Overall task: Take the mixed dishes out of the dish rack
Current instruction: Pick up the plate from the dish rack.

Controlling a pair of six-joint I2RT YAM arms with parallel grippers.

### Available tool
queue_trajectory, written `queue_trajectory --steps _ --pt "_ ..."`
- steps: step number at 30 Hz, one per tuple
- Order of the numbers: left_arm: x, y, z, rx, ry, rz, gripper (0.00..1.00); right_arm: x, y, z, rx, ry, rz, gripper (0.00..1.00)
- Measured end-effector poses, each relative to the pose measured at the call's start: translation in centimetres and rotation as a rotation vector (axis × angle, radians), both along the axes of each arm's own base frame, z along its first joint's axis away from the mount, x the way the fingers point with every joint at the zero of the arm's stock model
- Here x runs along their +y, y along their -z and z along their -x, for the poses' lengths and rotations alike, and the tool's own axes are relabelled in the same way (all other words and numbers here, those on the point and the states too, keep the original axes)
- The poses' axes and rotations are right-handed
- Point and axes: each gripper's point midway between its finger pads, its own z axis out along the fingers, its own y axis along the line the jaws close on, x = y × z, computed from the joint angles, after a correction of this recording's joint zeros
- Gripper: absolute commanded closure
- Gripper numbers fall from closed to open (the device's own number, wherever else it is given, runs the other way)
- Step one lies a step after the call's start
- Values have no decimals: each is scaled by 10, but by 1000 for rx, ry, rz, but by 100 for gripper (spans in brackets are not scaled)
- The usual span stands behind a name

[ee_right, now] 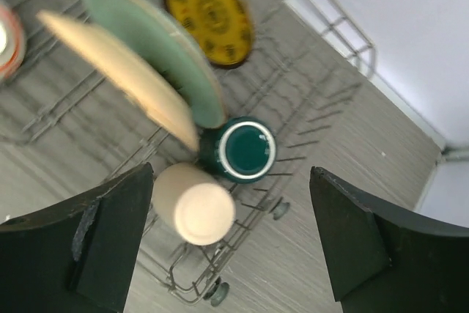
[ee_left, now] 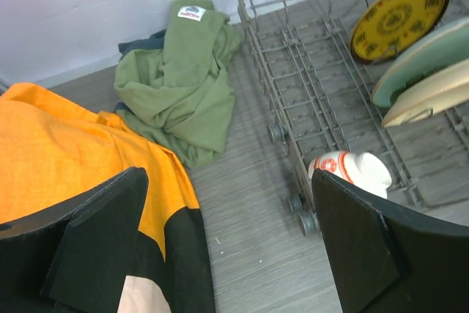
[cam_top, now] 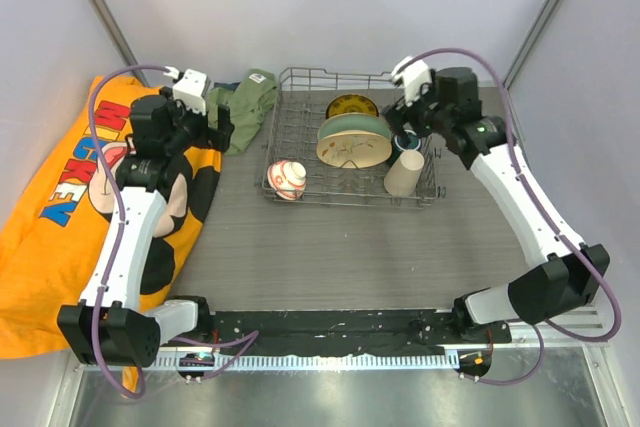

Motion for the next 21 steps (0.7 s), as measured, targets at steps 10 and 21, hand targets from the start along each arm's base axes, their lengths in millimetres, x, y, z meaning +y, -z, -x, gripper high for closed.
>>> queue_trajectory --steps 10,21 --pt "-7 35 10 63 113 -101 0 46 55 21 93 -284 257 19" --pt "-7 60 5 114 131 -128 0 71 99 16 148 -433 388 29"
